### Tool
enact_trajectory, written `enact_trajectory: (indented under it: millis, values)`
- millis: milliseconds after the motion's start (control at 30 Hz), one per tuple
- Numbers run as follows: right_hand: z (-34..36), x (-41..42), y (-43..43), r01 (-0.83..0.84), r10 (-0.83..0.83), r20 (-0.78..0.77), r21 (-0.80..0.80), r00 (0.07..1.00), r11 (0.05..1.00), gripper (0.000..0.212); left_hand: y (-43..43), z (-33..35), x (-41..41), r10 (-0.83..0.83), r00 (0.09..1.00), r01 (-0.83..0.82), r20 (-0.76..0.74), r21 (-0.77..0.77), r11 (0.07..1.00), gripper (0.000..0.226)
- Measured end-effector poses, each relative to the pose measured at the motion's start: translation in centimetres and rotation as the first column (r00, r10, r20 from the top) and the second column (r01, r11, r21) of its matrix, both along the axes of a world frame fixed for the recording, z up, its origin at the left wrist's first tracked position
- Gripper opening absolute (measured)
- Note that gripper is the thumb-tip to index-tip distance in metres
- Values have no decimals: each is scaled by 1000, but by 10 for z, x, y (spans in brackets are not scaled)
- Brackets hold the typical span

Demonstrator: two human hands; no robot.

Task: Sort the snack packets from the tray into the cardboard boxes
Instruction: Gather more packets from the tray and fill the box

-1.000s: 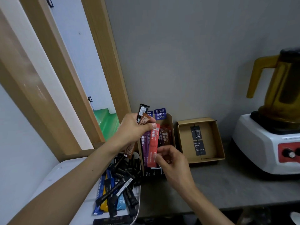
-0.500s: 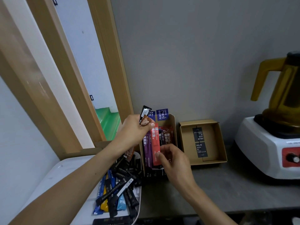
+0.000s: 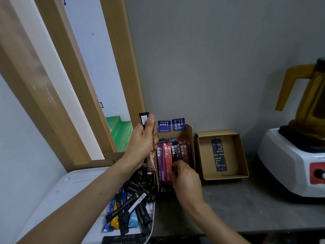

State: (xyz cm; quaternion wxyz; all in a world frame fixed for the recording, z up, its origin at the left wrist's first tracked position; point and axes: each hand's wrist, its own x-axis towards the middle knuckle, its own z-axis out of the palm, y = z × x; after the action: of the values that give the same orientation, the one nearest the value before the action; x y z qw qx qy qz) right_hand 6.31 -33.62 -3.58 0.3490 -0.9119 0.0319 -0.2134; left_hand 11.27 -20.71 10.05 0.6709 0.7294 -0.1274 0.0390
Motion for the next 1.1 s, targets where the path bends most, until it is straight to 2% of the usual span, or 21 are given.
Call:
enact_trajectory:
  millis: [133, 200, 233, 267, 333, 367, 400, 467, 667, 733, 833, 867, 967, 1100]
  values:
    - [1, -2, -2, -7, 7, 19, 11, 1000, 1000, 20, 0, 0, -4, 45, 999, -46, 21, 25, 999, 44]
    - [5, -10, -3, -49, 46, 25, 118, 999, 992, 13, 1, 0, -4, 64, 997, -67, 42, 72, 995, 48]
    - [9, -15, -2, -89, 86, 26, 240, 996, 967, 11, 2, 1, -4, 70, 996, -75, 56, 98, 992, 51]
    - [15, -21, -1, -137, 137, 31, 408, 990, 903, 16, 1, 2, -4, 71, 996, -78, 62, 118, 990, 52]
    - [30, -32, 2, -230, 256, 75, 718, 964, 657, 29, -1, 1, -4, 64, 995, -73, 71, 137, 988, 47]
    - [36, -36, 1, -258, 301, 102, 798, 948, 545, 31, -3, 0, -4, 60, 996, -69, 67, 141, 988, 44]
    - [41, -38, 0, -277, 339, 116, 833, 934, 478, 31, -5, -1, -5, 55, 997, -62, 57, 138, 988, 44]
    - [50, -39, -2, -294, 407, 109, 855, 907, 426, 34, -7, -3, -4, 34, 998, -40, 43, 146, 988, 52]
    - [46, -39, -9, -295, 397, 122, 863, 910, 411, 34, -6, 9, -11, -35, 997, 22, 62, 191, 981, 40]
    - [40, -39, -12, -289, 341, 128, 830, 931, 477, 27, 0, 17, -8, -9, 997, -13, 81, 267, 964, 42]
    - [35, -41, -14, -220, 218, 97, 713, 971, 666, 22, 6, 27, -10, -10, 998, -10, 55, 353, 936, 45]
    - [34, -41, -14, -219, 200, 108, 684, 974, 696, 24, 6, 29, -11, -36, 998, 17, 44, 363, 932, 41]
    - [32, -40, -15, -265, 214, 160, 663, 964, 700, 29, 9, 25, -9, -66, 997, 46, 42, 362, 931, 16]
    - [34, -42, -16, -274, 179, 210, 660, 961, 699, 21, 13, 26, -7, -31, 999, 24, 16, 323, 946, 17]
